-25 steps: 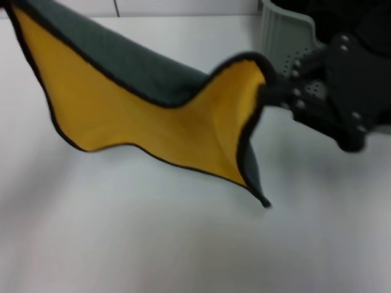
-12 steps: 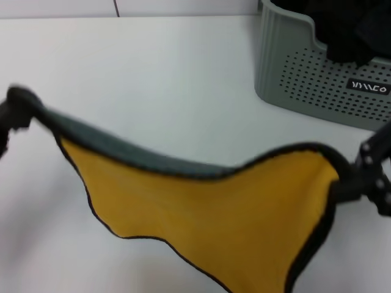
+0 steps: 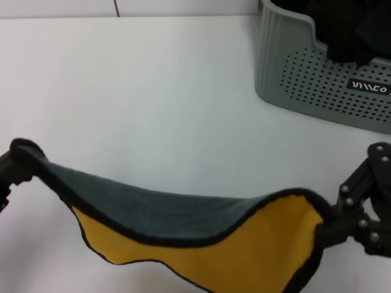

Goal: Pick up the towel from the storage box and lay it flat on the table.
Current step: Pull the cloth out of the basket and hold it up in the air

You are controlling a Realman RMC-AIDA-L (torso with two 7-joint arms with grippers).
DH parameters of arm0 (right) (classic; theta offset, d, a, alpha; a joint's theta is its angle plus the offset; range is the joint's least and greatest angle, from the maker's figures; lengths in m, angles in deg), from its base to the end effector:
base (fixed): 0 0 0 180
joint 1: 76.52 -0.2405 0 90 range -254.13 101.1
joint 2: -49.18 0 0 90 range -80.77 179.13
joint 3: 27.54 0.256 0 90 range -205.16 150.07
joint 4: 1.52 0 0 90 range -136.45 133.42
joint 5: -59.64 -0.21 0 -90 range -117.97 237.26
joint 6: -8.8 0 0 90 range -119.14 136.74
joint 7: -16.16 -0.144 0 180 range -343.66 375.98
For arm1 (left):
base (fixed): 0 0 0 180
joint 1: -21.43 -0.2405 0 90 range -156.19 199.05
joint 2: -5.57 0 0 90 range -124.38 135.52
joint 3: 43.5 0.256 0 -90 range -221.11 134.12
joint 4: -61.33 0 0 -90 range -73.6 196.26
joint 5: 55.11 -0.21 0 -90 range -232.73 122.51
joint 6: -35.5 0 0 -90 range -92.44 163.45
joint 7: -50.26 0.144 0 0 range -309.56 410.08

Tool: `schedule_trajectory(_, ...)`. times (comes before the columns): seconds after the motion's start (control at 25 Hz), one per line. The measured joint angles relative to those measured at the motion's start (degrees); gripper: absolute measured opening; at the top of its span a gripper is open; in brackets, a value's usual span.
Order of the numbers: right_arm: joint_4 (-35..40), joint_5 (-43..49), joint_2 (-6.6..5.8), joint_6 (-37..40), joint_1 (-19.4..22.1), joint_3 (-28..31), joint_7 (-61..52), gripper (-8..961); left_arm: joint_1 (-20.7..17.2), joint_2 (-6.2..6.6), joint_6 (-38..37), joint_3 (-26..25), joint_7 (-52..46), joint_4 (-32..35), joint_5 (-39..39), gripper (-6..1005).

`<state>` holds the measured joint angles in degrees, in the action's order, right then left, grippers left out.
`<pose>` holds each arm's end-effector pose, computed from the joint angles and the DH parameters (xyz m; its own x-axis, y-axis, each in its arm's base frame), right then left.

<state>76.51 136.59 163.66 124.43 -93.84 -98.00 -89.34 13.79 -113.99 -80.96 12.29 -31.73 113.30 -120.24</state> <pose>0.1421 0.2373 0.0710 0.7917 -0.1466 -0.5931 0.0434 -0.9549 0.2939 -0.2799 0.1525 0.0793 0.3338 0.1430 0.9317 0.4891 -0.8713 -0.0415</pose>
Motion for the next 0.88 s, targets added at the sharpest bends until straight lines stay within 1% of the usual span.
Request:
schedule_trajectory(0.2, -4.54, 0.59, 0.93, 1.94, -4.78, -1.54, -0.11, 8, -3.31, -0.03, -0.25, 1.61, -1.01, 2.70, 0.90, 20)
schedule_trajectory(0.36, -7.61, -0.17, 1.08, 2.57, -7.64, -3.80, -0.20, 8, -6.28, 0.05, -0.30, 3.35, -1.07, 4.32, 1.23, 20)
schedule_trajectory(0.48, -8.59, -2.22, 1.16, 3.95, -8.02, -3.86, -0.19, 8, -8.85, 0.12, -0.35, 4.67, -1.38, 6.13, 2.97, 20)
schedule_trajectory(0.68, -12.61, -5.71, 1.28, 6.83, -8.93, -3.83, 0.60, 8, -14.52, 1.53, -0.47, 10.38, -1.00, 11.32, 7.65, 20)
schedule_trajectory(0.8, -13.87, -7.98, 1.01, 7.49, -9.29, -4.58, 1.23, 8, -16.96, 1.83, -0.54, 11.55, -1.25, 15.29, 9.82, 20)
schedule_trajectory(0.88, -14.49, -7.98, 1.06, 7.48, -9.32, -5.32, 1.81, 8, -18.54, 1.92, -0.58, 12.21, -1.49, 18.03, 10.35, 20)
